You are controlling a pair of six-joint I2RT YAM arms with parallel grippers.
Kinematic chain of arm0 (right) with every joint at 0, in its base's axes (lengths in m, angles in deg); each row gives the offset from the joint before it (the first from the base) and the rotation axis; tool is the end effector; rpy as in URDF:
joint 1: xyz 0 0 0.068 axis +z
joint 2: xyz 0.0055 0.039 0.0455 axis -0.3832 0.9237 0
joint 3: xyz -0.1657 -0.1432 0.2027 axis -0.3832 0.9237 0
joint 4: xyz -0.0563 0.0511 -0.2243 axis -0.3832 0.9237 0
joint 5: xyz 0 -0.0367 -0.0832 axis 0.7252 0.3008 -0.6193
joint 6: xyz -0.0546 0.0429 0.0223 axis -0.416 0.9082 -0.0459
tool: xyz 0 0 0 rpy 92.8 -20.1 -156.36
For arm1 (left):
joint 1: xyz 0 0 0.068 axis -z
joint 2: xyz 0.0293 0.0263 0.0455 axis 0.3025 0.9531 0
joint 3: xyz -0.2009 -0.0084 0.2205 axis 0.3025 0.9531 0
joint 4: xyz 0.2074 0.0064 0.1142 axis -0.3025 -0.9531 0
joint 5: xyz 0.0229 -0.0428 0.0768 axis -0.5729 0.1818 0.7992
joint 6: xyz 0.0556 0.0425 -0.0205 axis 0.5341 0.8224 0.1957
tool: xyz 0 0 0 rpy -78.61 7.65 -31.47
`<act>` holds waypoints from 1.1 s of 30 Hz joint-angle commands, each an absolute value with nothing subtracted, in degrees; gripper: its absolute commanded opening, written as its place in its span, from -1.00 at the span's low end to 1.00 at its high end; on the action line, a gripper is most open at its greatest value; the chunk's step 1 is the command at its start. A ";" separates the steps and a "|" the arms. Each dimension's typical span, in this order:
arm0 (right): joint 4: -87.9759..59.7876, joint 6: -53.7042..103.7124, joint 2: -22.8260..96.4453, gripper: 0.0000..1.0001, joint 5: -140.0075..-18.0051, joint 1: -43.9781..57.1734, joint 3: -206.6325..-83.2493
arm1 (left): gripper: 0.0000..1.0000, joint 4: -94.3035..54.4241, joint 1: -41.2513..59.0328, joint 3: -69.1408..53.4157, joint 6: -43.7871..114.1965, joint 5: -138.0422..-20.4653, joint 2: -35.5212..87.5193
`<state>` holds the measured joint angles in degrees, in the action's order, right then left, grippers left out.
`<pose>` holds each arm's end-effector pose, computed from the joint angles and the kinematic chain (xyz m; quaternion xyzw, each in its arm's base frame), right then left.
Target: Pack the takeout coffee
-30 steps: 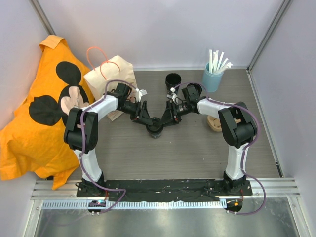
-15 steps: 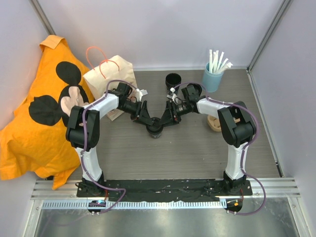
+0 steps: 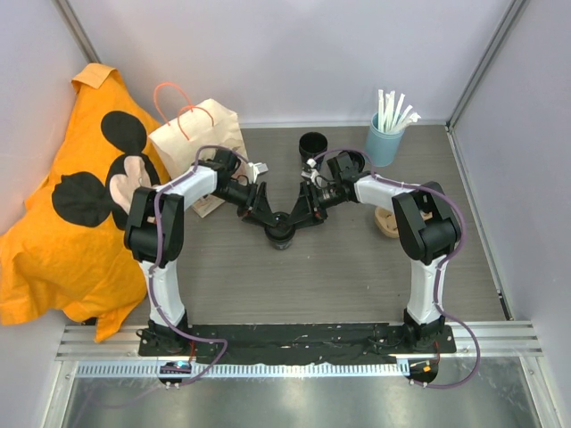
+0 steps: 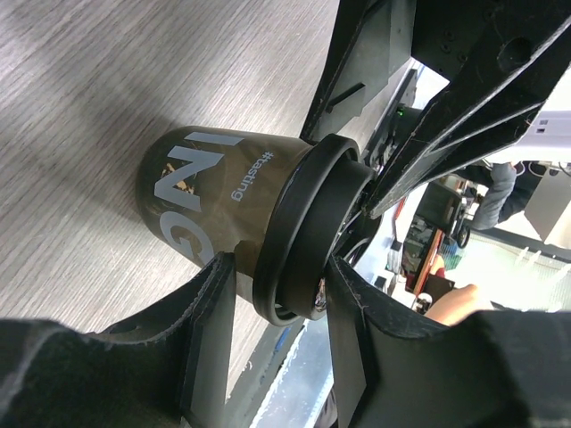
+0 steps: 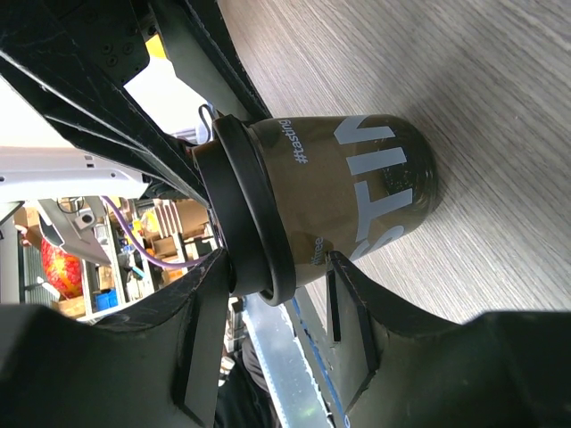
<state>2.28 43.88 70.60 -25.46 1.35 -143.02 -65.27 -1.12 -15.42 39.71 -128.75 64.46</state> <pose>0.3449 0.2108 0.1906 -0.1266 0.8298 0.5434 0.0095 0.3453 -0.1556 0.2024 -0.1244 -0.8630 0.4896 0.0038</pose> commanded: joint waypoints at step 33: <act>8.25 34.71 67.88 0.15 -30.57 3.05 -147.88 | 0.04 -63.09 3.75 -17.08 43.62 -123.81 60.99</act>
